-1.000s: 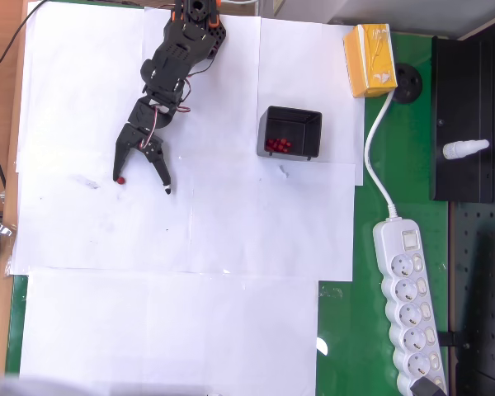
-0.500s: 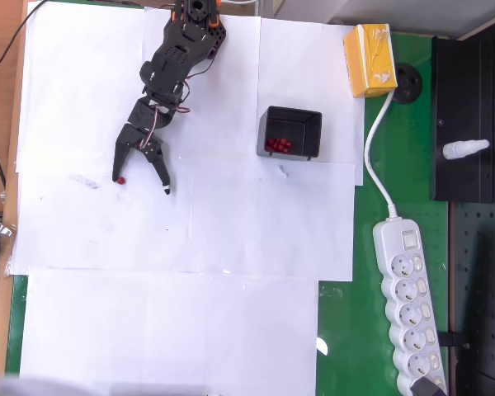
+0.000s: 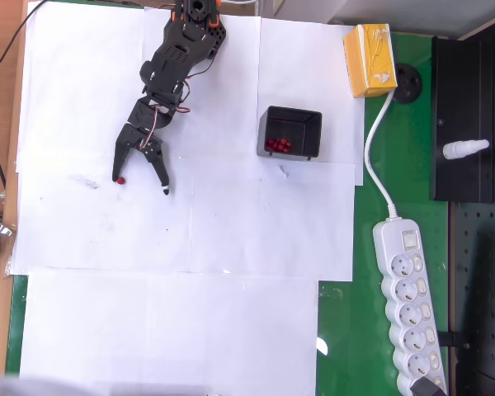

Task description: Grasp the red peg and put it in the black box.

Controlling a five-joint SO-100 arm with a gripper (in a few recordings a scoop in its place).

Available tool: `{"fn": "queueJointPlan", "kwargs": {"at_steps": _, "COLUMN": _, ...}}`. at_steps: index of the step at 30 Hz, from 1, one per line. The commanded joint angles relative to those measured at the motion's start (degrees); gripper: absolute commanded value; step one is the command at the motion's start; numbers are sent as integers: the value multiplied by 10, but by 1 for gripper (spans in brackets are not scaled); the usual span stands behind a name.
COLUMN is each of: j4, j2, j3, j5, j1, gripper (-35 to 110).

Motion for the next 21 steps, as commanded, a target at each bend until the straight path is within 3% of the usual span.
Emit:
{"fn": "queueJointPlan", "kwargs": {"at_steps": 1, "j4": -4, "j2": -15, "j3": 8, "j5": -1, "j1": -4, "gripper": 41}}
{"fn": "queueJointPlan", "kwargs": {"at_steps": 9, "j4": -4, "j2": -17, "j3": 9, "j5": 1, "j1": -10, "gripper": 32}}
{"fn": "queueJointPlan", "kwargs": {"at_steps": 21, "j4": 26, "j2": -46, "j3": 2, "j5": -27, "j1": -13, "gripper": 32}}
